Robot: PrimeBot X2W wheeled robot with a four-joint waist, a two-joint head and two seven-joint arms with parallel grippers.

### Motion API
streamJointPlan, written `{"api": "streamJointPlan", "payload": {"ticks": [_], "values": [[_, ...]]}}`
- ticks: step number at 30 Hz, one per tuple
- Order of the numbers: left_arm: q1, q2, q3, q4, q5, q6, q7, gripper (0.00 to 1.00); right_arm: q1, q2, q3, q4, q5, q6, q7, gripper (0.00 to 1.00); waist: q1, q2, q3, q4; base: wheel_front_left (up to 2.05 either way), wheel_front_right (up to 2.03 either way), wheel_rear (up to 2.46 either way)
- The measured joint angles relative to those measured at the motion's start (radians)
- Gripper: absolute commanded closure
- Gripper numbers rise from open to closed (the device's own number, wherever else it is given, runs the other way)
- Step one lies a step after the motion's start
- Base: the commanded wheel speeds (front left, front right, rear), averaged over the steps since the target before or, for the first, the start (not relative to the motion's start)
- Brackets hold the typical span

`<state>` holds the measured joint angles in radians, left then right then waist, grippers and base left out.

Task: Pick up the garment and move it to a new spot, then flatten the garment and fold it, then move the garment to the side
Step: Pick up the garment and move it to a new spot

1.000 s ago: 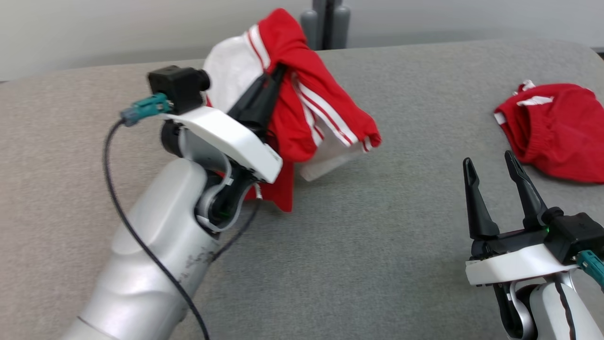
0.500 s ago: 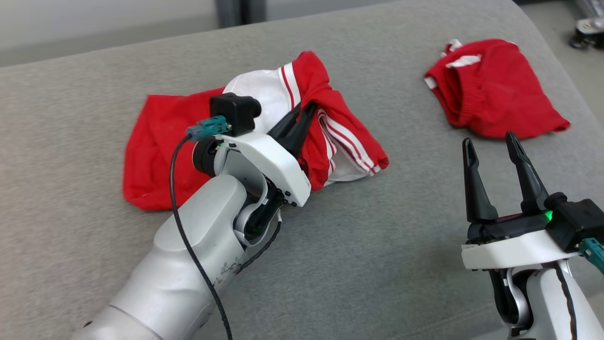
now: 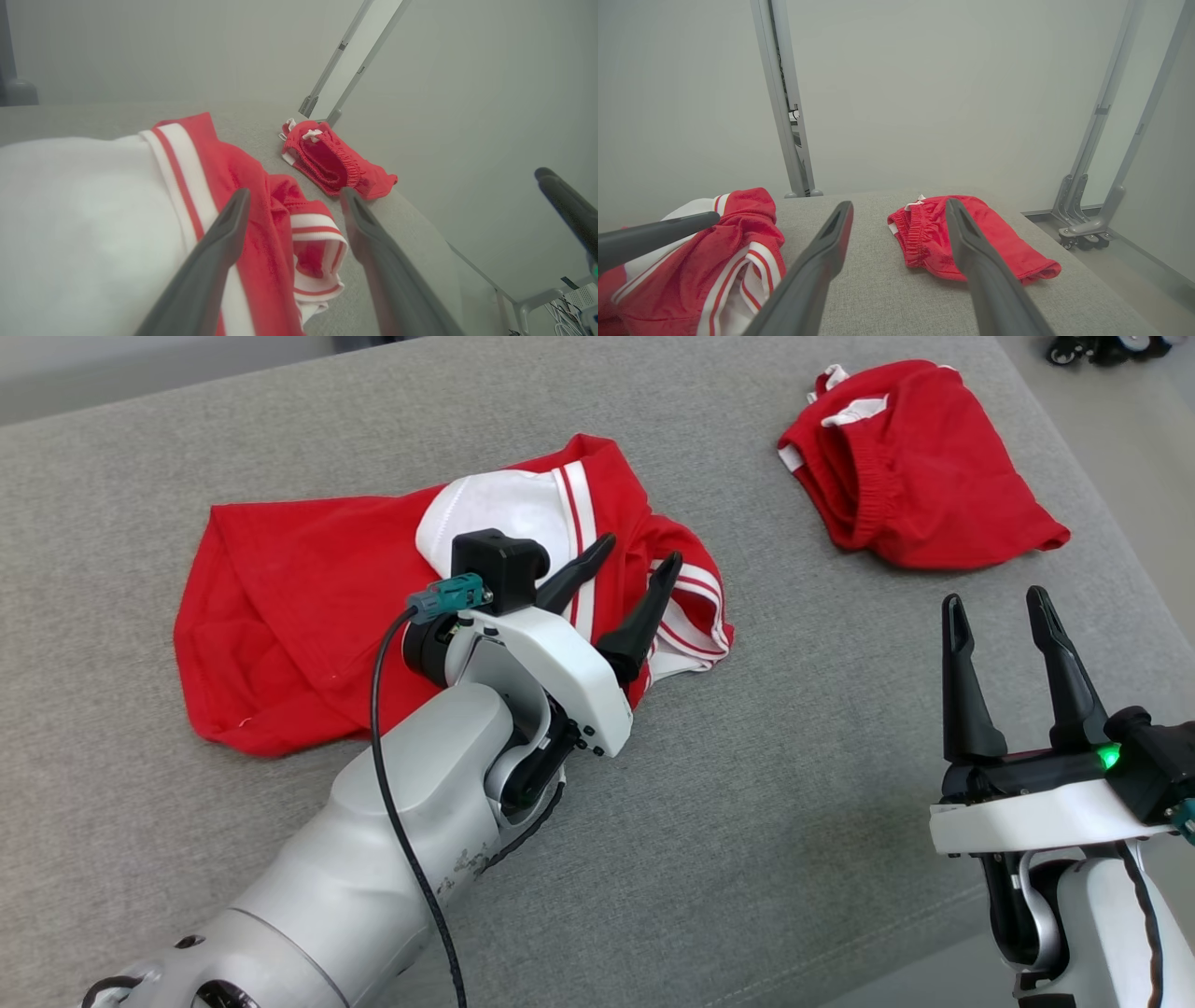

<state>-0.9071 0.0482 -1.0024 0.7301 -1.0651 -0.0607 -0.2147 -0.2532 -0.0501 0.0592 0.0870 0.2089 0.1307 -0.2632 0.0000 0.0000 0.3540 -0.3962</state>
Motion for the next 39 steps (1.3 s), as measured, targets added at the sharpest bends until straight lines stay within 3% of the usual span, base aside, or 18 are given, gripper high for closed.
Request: {"api": "streamJointPlan", "payload": {"ticks": [10, 16, 21, 27, 31, 39], "values": [[-0.027, 0.000, 0.023, 0.048, -0.028, -0.008, -0.047, 0.00, 0.002, 0.002, -0.018, 0.002, -0.037, 0.000, 0.000, 0.00, 0.0000, 0.0000, -0.047, 0.085, 0.00, 0.00, 0.00], [0.008, 0.056, 0.196, -0.041, 0.216, 0.034, -0.050, 0.00, 0.017, 0.000, -0.024, -0.008, -0.061, 0.000, 0.000, 0.00, 0.0000, 0.0000, -0.101, 0.159, 0.00, 0.00, 0.00], [0.179, 0.125, 0.342, -0.172, 0.405, 0.077, -0.050, 0.00, 0.035, -0.017, -0.019, -0.012, -0.068, 0.000, 0.000, 0.00, 0.0000, 0.0000, -0.146, 0.220, 0.00, 0.00, 0.00], [0.435, 0.159, 0.547, -0.346, 0.569, 0.116, -0.050, 0.00, 0.064, -0.029, -0.019, -0.016, -0.069, 0.000, 0.000, 0.00, 0.0000, 0.0000, -0.195, 0.279, 0.00, 0.00, 0.00], [0.598, 0.129, 0.658, -0.423, 0.656, 0.117, -0.050, 0.00, 0.085, -0.034, -0.017, -0.017, -0.071, 0.000, 0.000, 0.00, 0.0000, 0.0000, -0.216, 0.312, 0.00, 0.00, 0.00], [0.765, 0.027, 0.811, -0.464, 0.743, 0.050, -0.050, 0.00, 0.105, -0.037, -0.007, -0.010, -0.073, 0.000, 0.000, 0.00, 0.0000, 0.0000, -0.242, 0.348, 0.00, 0.00, 0.00]]}}
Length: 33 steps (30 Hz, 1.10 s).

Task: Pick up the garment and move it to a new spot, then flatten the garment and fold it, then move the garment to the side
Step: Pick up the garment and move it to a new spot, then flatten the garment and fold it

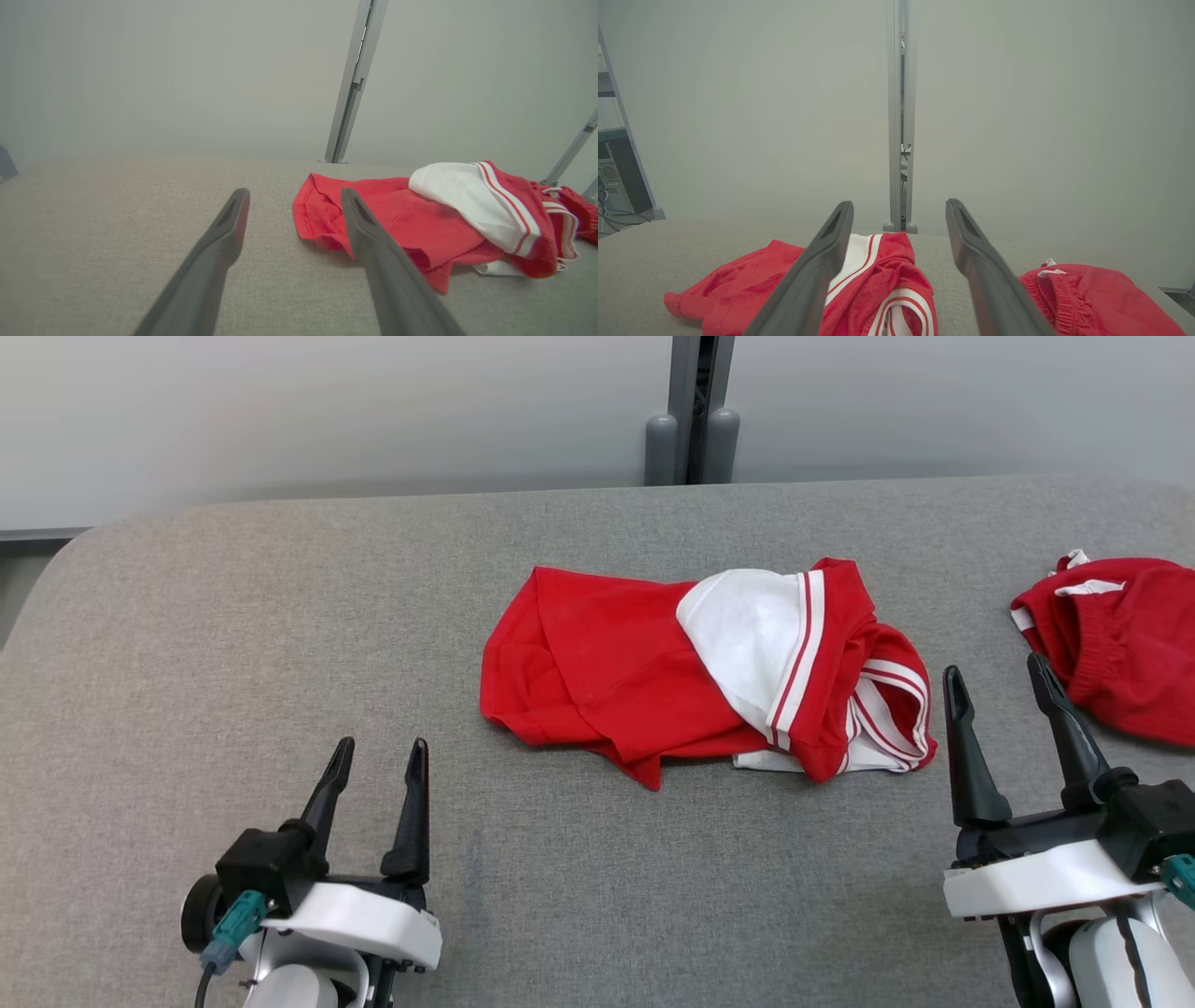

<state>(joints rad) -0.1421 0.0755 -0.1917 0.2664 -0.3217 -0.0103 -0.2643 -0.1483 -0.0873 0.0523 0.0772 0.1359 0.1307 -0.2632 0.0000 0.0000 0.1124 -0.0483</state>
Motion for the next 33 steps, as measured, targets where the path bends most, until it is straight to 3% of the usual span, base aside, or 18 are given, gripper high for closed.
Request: {"api": "streamJointPlan", "payload": {"ticks": [6, 20, 27, 33], "values": [[0.018, -0.024, 0.042, 0.002, 0.039, -0.042, 0.000, 0.00, 0.005, -0.003, 0.008, 0.003, 0.000, 0.000, 0.000, 0.00, 0.0000, 0.0000, -0.002, 0.001, 0.00, 0.00, 0.00], [-0.002, -0.026, 0.048, 0.031, 0.065, -0.076, 0.000, 0.00, 0.000, 0.002, 0.021, 0.008, 0.004, 0.000, 0.000, 0.00, 0.0000, 0.0000, 0.026, -0.030, 0.00, 0.00, 0.00], [-0.112, -0.003, 0.000, 0.110, 0.146, -0.107, 0.000, 0.00, -0.019, 0.014, 0.026, 0.002, 0.012, 0.000, 0.000, 0.00, 0.0000, 0.0000, 0.081, -0.061, 0.00, 0.00, 0.00], [-0.259, 0.022, -0.099, 0.235, 0.178, -0.117, 0.000, 0.00, -0.038, 0.022, 0.038, 0.002, 0.014, 0.000, 0.000, 0.00, 0.0000, 0.0000, 0.138, -0.097, 0.00, 0.00, 0.00]]}}
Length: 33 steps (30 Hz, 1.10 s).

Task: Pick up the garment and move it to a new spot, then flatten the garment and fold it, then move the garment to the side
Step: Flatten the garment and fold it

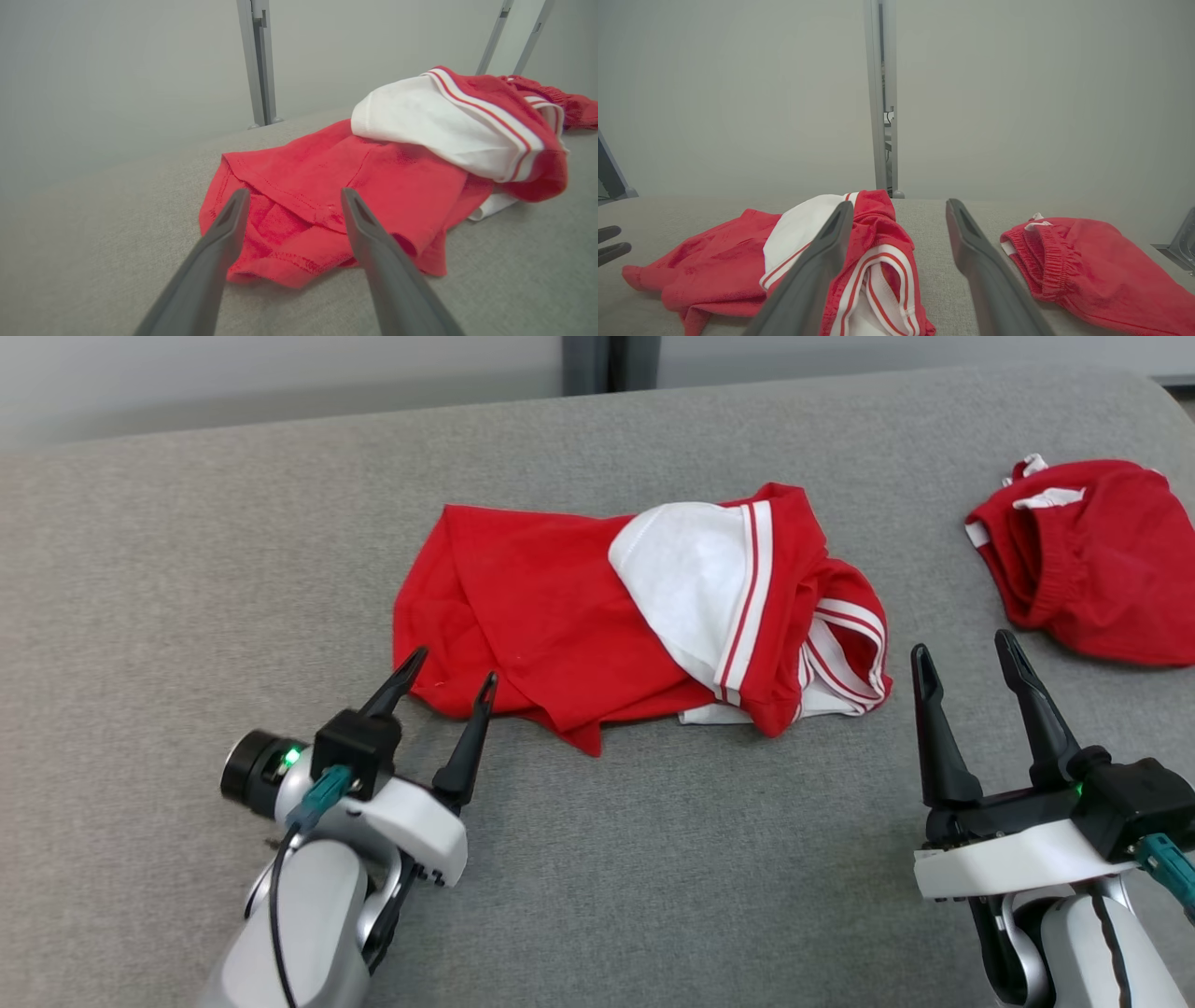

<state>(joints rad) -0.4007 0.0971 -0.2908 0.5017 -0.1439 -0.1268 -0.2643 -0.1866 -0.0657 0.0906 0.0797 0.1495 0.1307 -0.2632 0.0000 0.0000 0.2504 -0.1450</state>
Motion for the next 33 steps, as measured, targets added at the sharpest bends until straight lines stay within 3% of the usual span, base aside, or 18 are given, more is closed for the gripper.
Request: {"api": "streamJointPlan", "payload": {"ticks": [6, 14, 30, 31, 32, 33], "values": [[-0.150, 0.019, -0.150, 0.148, -0.002, -0.003, 0.058, 0.00, -0.017, 0.006, 0.011, 0.001, 0.005, 0.000, 0.000, 0.00, 0.0000, 0.0000, 0.040, -0.041, 0.00, 0.00, 0.00], [-0.287, 0.034, -0.232, 0.281, -0.057, -0.003, 0.120, 0.00, -0.031, 0.011, 0.014, 0.002, 0.009, 0.000, 0.000, 0.00, 0.0000, 0.0000, 0.080, -0.084, 0.00, 0.00, 0.00], [-0.326, 0.062, -0.374, 0.335, -0.167, -0.003, 0.095, 0.00, -0.038, 0.016, -0.003, 0.006, 0.009, 0.000, 0.000, 0.00, 0.0000, 0.0000, 0.089, -0.072, 0.00, 0.00, 0.00], [-0.328, 0.065, -0.381, 0.336, -0.172, -0.003, 0.096, 0.09, -0.040, 0.016, -0.003, 0.006, 0.009, 0.000, 0.000, 0.00, 0.0000, 0.0000, 0.089, -0.069, 0.00, 0.00, 0.00], [-0.331, 0.068, -0.388, 0.337, -0.178, -0.003, 0.096, 0.42, -0.040, 0.016, -0.002, 0.006, 0.009, 0.000, 0.000, 0.00, 0.0000, 0.0000, 0.089, -0.067, 0.00, 0.00, 0.00], [-0.334, 0.069, -0.394, 0.339, -0.186, -0.003, 0.097, 0.65, -0.040, 0.016, -0.001, 0.006, 0.009, 0.000, 0.000, 0.00, 0.0000, 0.0000, 0.088, -0.065, 0.00, 0.00, 0.00]]}}
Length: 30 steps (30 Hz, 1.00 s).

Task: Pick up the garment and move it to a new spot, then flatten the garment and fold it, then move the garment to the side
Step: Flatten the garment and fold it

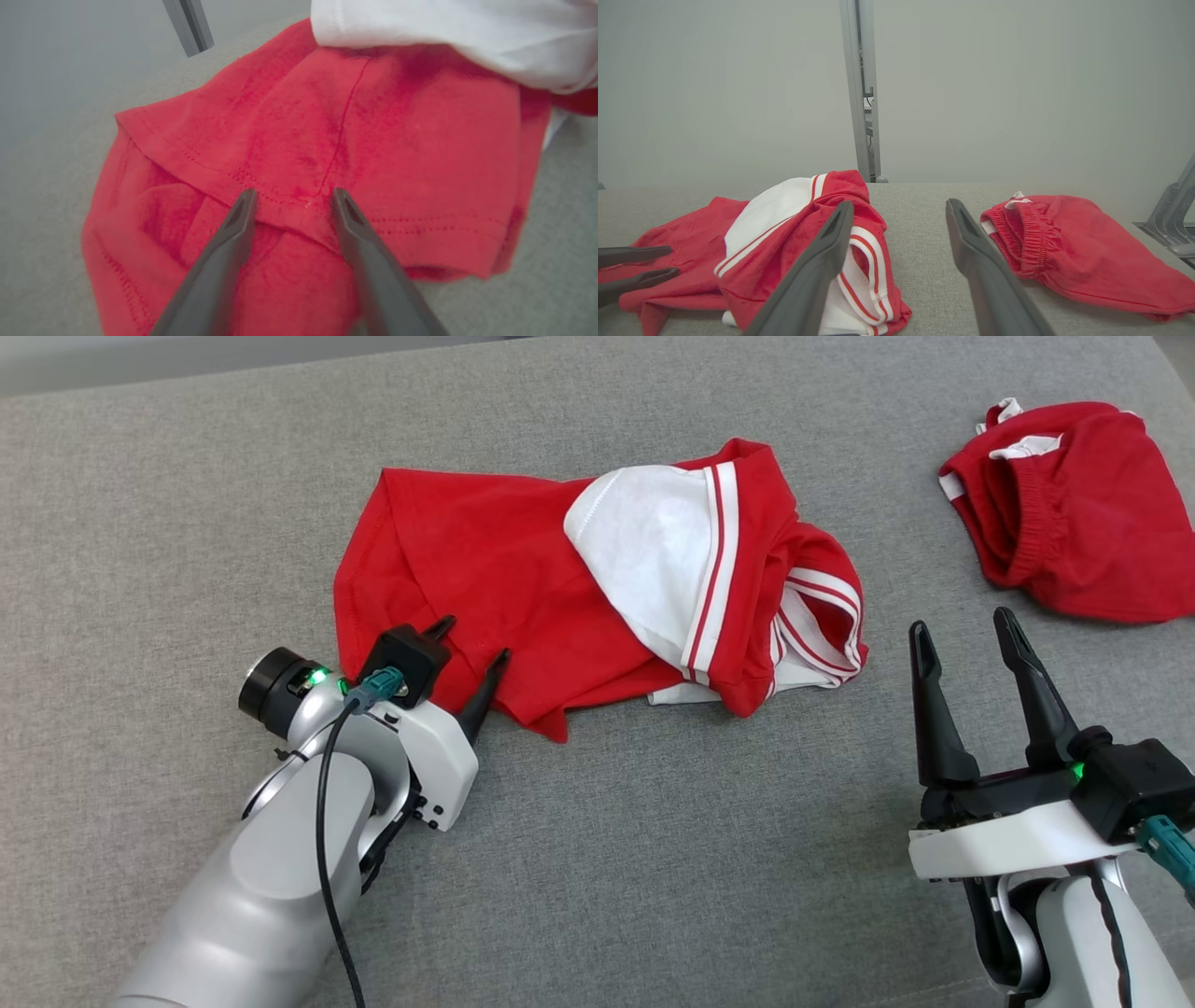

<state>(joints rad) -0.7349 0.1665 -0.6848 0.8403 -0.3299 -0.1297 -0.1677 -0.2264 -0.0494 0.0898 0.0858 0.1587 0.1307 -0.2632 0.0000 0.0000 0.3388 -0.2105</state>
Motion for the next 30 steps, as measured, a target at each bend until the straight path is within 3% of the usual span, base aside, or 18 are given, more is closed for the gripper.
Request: {"api": "streamJointPlan", "payload": {"ticks": [1, 2, 3, 15, 25, 30], "values": [[-0.004, 0.001, -0.006, 0.001, -0.008, 0.000, 0.000, 0.65, 0.000, 0.000, 0.001, 0.000, 0.000, 0.000, 0.000, 0.00, -0.0001, 0.0000, 0.000, 0.001, 0.00, 0.00, 0.00], [-0.008, 0.002, -0.012, 0.002, -0.014, 0.000, 0.000, 0.93, 0.000, 0.000, 0.002, 0.000, 0.000, 0.000, 0.000, 0.00, 0.0000, 0.0000, 0.001, 0.002, 0.00, 0.00, 0.00], [-0.011, 0.002, -0.017, 0.003, -0.020, 0.000, -0.001, 1.00, 0.000, 0.000, 0.002, 0.000, 0.000, 0.000, 0.000, 0.00, 0.0000, 0.0000, 0.002, 0.003, 0.00, 0.00, 0.00], [-0.032, 0.016, -0.051, 0.019, -0.070, 0.002, -0.040, 1.00, -0.006, 0.000, 0.006, 0.010, 0.008, 0.000, 0.000, 0.00, 0.0000, 0.0000, -0.002, 0.004, 0.00, 0.00, 0.00], [-0.025, 0.010, 0.004, -0.055, -0.078, 0.061, -0.093, 1.00, 0.006, 0.001, 0.004, 0.022, -0.002, 0.000, 0.000, 0.00, 0.0000, 0.0000, -0.062, 0.021, 0.00, 0.00, 0.00], [0.025, 0.014, 0.077, -0.196, -0.066, 0.101, -0.096, 1.00, 0.014, 0.000, 0.002, 0.024, -0.010, 0.000, 0.000, 0.00, 0.0000, 0.0000, -0.101, 0.043, 0.00, 0.00, 0.00]]}}
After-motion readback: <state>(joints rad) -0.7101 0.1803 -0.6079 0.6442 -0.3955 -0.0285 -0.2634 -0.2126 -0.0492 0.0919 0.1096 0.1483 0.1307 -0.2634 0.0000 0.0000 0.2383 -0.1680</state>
